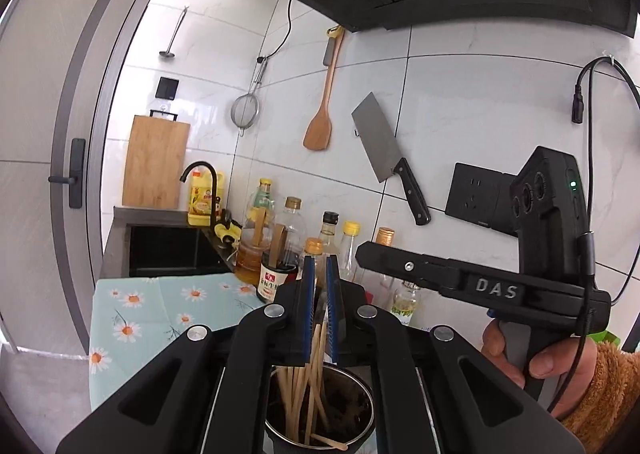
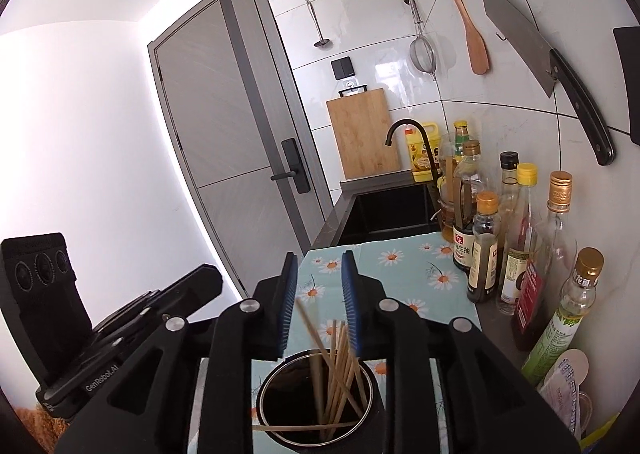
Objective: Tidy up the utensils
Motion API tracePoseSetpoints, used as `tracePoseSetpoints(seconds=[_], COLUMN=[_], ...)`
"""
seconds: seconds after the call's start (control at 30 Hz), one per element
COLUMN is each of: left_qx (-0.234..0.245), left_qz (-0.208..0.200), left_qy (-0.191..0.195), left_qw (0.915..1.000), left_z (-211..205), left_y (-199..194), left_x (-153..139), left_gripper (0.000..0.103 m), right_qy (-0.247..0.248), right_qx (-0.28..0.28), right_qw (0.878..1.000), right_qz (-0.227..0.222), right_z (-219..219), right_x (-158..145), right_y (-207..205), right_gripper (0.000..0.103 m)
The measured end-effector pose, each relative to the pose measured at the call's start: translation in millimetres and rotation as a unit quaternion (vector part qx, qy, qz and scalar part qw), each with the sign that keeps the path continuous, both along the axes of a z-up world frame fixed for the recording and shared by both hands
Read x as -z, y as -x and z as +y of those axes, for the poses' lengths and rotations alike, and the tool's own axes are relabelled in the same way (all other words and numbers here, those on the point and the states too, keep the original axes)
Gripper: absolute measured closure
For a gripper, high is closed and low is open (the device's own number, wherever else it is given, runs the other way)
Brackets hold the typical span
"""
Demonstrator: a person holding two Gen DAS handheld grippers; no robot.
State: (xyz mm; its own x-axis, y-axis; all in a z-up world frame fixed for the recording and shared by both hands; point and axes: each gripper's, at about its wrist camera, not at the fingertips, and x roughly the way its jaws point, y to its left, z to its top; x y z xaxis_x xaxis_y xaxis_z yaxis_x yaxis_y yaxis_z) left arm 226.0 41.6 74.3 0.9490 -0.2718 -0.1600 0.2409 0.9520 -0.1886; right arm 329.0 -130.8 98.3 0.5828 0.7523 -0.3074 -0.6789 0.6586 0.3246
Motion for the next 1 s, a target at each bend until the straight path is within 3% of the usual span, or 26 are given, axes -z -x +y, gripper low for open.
tracePoseSetpoints(seconds=[0.07,0.1,0.13,0.3,0.47,0.6,0.67,0.83,0.9,1.0], left_qx=[-0.003,-0.008,-0.011,-0.013,-0.022,-0.032,-0.036,-0.059,-0.065,-0.067], left_qz=[-0.001,-0.001,-0.004,0.006,0.011,0.014,0.019,0.034,0.042,0.048], left_qy=[-0.002,-0.001,0.006,0.007,0.009,0.003,0.010,0.009,0.003,-0.005], left_qw=[1.0000,1.0000,0.9999,0.9999,0.9997,0.9994,0.9991,0.9976,0.9970,0.9966], left_z=[-1.0,-1.0,0.7,4.2,6.0,5.1,7.4,12.4,12.5,11.6], left_y=[2.4,3.0,4.8,6.1,12.2,21.1,27.2,45.1,52.4,65.0], left_x=[-1.4,-2.1,-2.3,-0.1,-1.5,-4.5,-5.7,-2.8,-1.7,-3.0], left_gripper=[0.087,0.067,0.057,0.057,0.057,0.057,0.057,0.046,0.043,0.025], right_qy=[-0.003,-0.005,-0.006,0.000,-0.008,-0.009,-0.004,0.008,0.008,0.020], right_qx=[0.001,0.000,0.001,0.006,0.012,0.009,0.007,-0.009,-0.018,-0.041], right_qw=[1.000,1.000,1.000,1.000,1.000,1.000,1.000,1.000,1.000,0.998], right_qz=[0.001,0.004,0.007,0.015,0.023,0.023,0.022,0.018,0.022,0.038], right_z=[-1.4,-2.2,-3.0,-5.7,-13.8,-19.9,-22.7,-34.0,-38.8,-43.0], right_x=[-1.1,-0.8,-0.5,3.2,4.7,4.7,4.0,2.5,2.3,3.4], right_y=[2.1,2.0,1.8,2.0,6.0,16.7,23.0,41.5,47.3,57.2], right_gripper=[0.077,0.077,0.077,0.073,0.062,0.047,0.034,0.010,0.005,0.005])
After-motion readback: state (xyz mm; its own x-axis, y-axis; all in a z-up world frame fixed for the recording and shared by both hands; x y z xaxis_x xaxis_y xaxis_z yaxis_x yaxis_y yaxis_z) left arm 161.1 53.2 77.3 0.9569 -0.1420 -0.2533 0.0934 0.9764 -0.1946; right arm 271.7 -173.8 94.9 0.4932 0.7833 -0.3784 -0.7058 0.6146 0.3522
